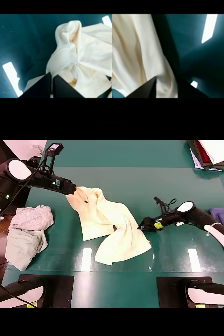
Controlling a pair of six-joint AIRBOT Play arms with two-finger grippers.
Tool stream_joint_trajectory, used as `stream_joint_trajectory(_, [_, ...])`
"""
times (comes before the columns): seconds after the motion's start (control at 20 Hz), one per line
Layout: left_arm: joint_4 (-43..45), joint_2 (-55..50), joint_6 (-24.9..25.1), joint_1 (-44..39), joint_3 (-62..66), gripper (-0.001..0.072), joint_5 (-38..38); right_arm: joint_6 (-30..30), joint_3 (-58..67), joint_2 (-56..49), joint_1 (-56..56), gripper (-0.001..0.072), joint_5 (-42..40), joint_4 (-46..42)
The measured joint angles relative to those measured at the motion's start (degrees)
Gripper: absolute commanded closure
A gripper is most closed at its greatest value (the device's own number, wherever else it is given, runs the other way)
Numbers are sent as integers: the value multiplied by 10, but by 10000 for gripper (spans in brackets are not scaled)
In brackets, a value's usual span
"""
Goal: Fold the shirts.
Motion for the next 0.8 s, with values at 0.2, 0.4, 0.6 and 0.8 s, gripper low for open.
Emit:
stream_joint_trajectory(0.2, [2,4,0,0,2,685,-4,-10,-2,16,9,696,-34,-2])
stream_joint_trajectory(0.4, [33,35,-2,7,46,684,-3,-12,43,102,-44,697,-49,-28])
stream_joint_trajectory(0.6, [58,95,16,11,140,684,0,-10,155,202,-122,696,-29,-68])
stream_joint_trajectory(0.8, [64,159,36,12,230,684,-7,-9,269,275,-187,697,-14,-82])
